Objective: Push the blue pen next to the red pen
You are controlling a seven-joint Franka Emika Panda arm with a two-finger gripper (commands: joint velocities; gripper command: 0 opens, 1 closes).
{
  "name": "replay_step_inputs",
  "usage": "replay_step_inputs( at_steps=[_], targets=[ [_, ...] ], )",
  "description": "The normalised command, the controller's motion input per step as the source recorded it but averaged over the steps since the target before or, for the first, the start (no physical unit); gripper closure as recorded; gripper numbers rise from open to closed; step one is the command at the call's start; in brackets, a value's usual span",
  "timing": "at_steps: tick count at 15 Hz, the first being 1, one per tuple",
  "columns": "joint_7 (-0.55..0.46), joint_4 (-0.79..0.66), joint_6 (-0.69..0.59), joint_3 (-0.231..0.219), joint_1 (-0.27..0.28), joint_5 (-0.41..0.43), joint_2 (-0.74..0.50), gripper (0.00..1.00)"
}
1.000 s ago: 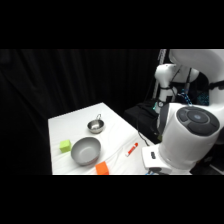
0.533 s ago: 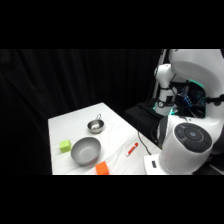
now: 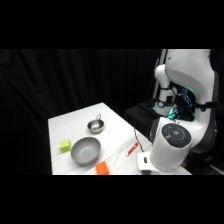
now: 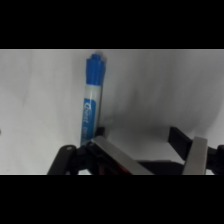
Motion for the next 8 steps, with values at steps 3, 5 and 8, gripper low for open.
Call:
replay_step_inputs(
  at_steps=[3,5,8],
  targets=[
    [-0.04,-0.48,0.33,-0.201,0.043,0.017,-0.28,0.00],
    [-0.05,-0.52,0.28,-0.226,0.040,-0.007,-0.33,0.00],
    [-0.06,-0.45,0.20,-0.209,0.036,-0.043,-0.34,0.00]
  ],
)
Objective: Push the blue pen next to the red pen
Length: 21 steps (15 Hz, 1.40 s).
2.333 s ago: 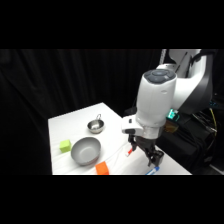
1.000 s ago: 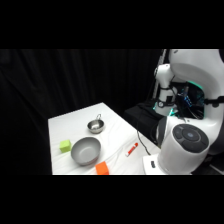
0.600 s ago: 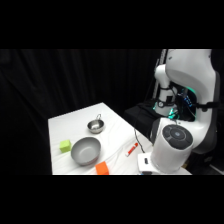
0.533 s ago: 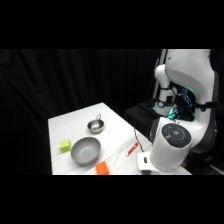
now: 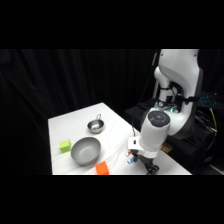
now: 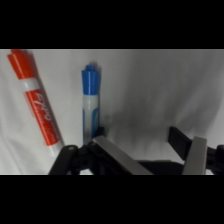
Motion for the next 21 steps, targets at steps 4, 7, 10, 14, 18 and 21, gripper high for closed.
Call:
replay_step_inputs(
  at_steps=[4,7,10,14,18,21],
  targets=[
    [-0.12,-0.31,0.06,-0.135,-0.036,-0.081,-0.34,0.00],
    [-0.23,-0.25,-0.13,-0.006,-0.158,-0.083,-0.47,0.00],
    [-0.58,-0.20,-0.51,0.280,-0.458,0.081,-0.68,0.00],
    [-0.63,0.06,-0.74,0.250,-0.480,0.236,-0.61,0.00],
    [-0.45,0.36,-0.72,0.079,-0.308,0.193,-0.32,0.00],
    [-0.33,0.45,-0.57,0.024,-0.187,0.128,-0.06,0.00]
  ],
)
